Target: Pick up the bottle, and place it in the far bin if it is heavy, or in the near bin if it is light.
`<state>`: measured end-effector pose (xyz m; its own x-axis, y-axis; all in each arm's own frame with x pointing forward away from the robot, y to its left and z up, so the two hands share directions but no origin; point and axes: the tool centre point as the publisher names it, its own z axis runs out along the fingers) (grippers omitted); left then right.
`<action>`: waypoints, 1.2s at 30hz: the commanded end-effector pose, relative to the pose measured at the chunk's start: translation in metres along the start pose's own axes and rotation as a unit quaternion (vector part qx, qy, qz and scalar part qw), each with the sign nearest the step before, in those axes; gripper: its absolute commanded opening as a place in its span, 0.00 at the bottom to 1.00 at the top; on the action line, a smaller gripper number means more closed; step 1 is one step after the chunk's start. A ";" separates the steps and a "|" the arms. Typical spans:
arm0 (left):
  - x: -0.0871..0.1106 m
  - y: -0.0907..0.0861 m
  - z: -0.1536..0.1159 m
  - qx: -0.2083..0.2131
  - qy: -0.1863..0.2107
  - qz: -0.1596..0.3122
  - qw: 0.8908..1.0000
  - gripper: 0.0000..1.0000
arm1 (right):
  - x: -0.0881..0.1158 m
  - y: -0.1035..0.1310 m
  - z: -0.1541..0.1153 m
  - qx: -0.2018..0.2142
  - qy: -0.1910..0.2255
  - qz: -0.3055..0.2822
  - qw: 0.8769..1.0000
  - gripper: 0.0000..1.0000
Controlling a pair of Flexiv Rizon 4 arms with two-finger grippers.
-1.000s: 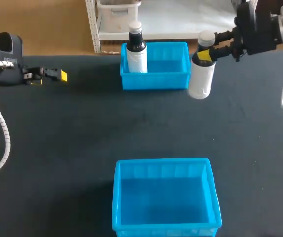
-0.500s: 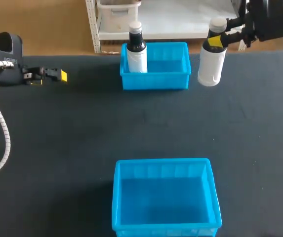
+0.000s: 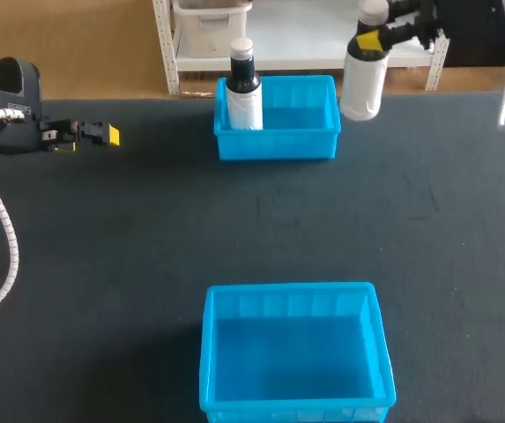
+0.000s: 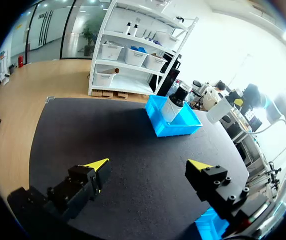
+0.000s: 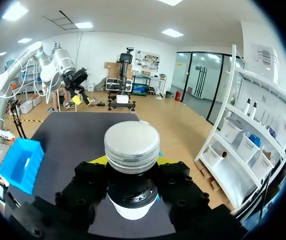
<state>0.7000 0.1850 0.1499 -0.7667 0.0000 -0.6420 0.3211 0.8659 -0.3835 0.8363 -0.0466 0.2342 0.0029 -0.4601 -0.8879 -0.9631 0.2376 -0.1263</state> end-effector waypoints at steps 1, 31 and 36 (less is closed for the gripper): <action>0.000 0.000 0.000 0.000 0.000 0.000 1.000 1.00 | -0.007 -0.022 0.017 -0.028 -0.001 -0.003 1.000 0.00; 0.000 0.000 0.000 0.000 0.000 0.000 1.000 1.00 | 0.000 -0.037 0.076 -0.082 -0.009 -0.001 0.997 0.00; 0.000 0.000 0.000 0.000 0.000 0.000 1.000 1.00 | 0.006 -0.035 0.081 -0.088 -0.013 0.008 0.996 0.00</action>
<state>0.7000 0.1850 0.1499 -0.7667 0.0000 -0.6420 0.3212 0.8659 -0.3835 0.8897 0.0116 0.1981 -0.0066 -0.4409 -0.8975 -0.9948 0.0938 -0.0388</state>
